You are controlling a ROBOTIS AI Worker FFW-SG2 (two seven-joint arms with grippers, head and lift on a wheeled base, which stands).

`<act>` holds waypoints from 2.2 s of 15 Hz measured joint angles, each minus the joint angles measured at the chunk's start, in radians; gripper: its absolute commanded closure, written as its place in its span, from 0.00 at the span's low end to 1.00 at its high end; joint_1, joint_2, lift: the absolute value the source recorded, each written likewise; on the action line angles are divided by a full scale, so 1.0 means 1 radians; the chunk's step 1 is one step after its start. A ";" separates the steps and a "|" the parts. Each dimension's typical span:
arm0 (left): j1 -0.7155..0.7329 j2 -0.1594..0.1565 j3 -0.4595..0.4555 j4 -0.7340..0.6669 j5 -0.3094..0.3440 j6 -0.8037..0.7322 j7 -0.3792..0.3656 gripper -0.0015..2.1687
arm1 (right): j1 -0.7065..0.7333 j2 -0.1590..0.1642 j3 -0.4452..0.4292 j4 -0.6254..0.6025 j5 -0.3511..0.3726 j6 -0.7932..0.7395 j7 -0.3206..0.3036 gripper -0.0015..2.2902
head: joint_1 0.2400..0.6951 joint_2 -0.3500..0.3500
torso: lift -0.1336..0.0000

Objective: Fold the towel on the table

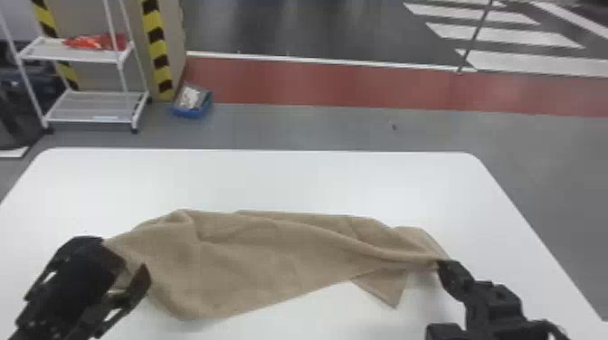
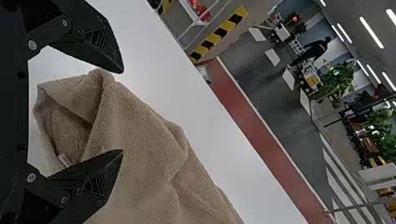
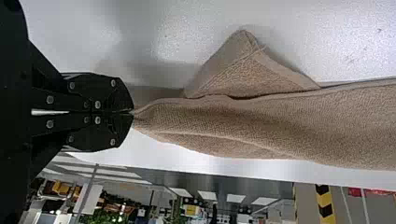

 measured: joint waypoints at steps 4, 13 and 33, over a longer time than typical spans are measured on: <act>0.046 0.000 0.071 0.003 0.002 -0.092 -0.010 0.15 | -0.006 0.000 0.005 0.012 0.001 -0.002 0.000 0.72 | 1.00 0.33 | 0.07; -0.006 0.000 0.058 0.126 -0.096 -0.146 0.017 0.30 | -0.009 0.002 0.010 0.008 0.002 0.003 0.000 0.72 | 1.00 0.35 | 0.07; -0.077 0.000 0.230 -0.004 0.013 0.004 -0.177 0.26 | -0.005 0.014 -0.012 -0.004 -0.005 0.013 0.000 0.72 | 1.00 0.47 | 0.07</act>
